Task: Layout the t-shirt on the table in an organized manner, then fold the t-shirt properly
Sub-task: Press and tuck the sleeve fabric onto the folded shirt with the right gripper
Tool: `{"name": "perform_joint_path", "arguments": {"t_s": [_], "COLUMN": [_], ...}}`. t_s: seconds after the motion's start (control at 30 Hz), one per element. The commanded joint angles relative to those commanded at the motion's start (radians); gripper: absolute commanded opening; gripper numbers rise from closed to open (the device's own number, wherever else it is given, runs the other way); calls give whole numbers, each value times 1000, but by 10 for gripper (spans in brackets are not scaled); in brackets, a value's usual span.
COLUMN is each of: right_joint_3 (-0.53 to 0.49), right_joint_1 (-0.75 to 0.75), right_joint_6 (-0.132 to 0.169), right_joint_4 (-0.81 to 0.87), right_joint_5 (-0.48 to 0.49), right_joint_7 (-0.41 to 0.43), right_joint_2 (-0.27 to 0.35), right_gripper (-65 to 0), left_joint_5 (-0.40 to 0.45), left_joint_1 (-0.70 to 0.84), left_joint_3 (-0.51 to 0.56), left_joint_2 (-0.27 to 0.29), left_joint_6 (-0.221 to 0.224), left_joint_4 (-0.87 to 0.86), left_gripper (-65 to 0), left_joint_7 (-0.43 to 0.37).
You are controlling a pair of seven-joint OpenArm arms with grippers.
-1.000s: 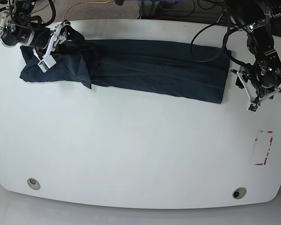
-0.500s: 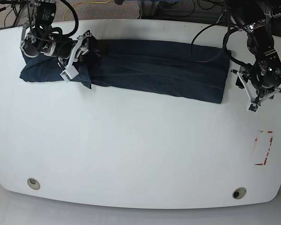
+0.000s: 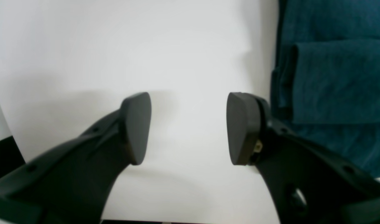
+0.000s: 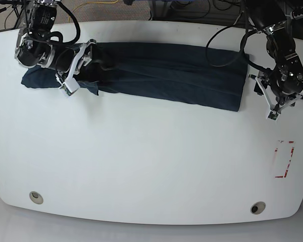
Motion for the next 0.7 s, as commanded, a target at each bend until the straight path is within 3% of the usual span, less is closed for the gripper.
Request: {"name": "perform_joint_path", "arguments": {"t_s": [0.17, 0.4, 0.6, 0.7], "right_joint_3": [64, 61, 52, 2], "right_joint_1": [-14, -28, -12, 5], "right_joint_6": [0, 0, 0, 0], "right_joint_4": [-2, -9, -40, -69], "right_joint_5": [-64, -193, -204, -206], "right_joint_7": [0, 0, 0, 0], "right_joint_2": [9, -18, -71, -89], "right_gripper": [-250, -250, -250, -250], "left_joint_5": [0, 0, 0, 0], "left_joint_1": [-2, -3, -5, -5], "left_joint_3": [0, 0, 0, 2], "left_joint_2": [0, 0, 0, 0], "left_joint_6": [0, 0, 0, 0], "left_joint_4": [0, -2, -2, -2], "left_gripper": [-294, -294, -294, -294], "left_joint_7": [0, -2, -2, -2]}}
